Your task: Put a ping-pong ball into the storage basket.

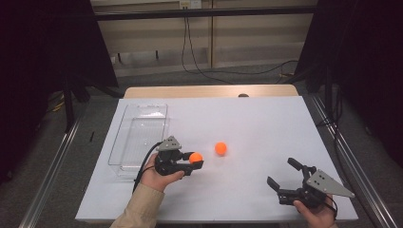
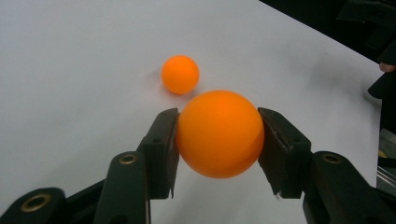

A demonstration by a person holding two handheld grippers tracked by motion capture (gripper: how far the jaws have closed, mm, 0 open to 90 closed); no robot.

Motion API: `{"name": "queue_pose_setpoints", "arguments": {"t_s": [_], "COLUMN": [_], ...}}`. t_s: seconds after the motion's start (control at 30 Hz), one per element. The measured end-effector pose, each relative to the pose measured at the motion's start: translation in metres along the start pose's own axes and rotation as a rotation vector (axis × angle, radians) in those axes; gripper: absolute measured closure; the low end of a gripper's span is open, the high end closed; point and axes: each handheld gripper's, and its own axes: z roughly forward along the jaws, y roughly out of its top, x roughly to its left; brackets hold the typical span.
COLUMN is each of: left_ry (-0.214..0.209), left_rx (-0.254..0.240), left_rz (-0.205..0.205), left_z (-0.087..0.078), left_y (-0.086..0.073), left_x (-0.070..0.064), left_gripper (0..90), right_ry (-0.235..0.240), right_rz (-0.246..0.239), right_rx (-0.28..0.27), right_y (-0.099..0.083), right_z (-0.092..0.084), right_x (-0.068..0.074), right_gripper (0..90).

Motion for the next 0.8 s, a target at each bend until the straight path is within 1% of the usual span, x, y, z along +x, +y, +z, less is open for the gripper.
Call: {"name": "queue_pose_setpoints", "arguments": {"t_s": [0.23, 0.53, 0.8], "left_ry": [0.01, 0.017, 0.022], "left_rx": [-0.001, 0.006, 0.002], "left_rz": [-0.018, -0.019, -0.035], "left_z": [-0.0035, -0.006, -0.01], "left_y": [0.002, 0.0035, 0.0061], "left_x": [0.0024, 0.0047, 0.0069], "left_gripper": [51.0, 51.0, 51.0], "right_ry": [0.001, 0.001, 0.001], "right_rz": [0.0, 0.001, 0.001], "right_rx": [0.0, 0.001, 0.0], "right_y": [-0.0001, -0.0001, -0.0001], "right_z": [0.0001, 0.0001, 0.0], "right_x": [-0.0003, -0.0001, -0.0001], "right_gripper": [2.7, 2.7, 2.7]}}
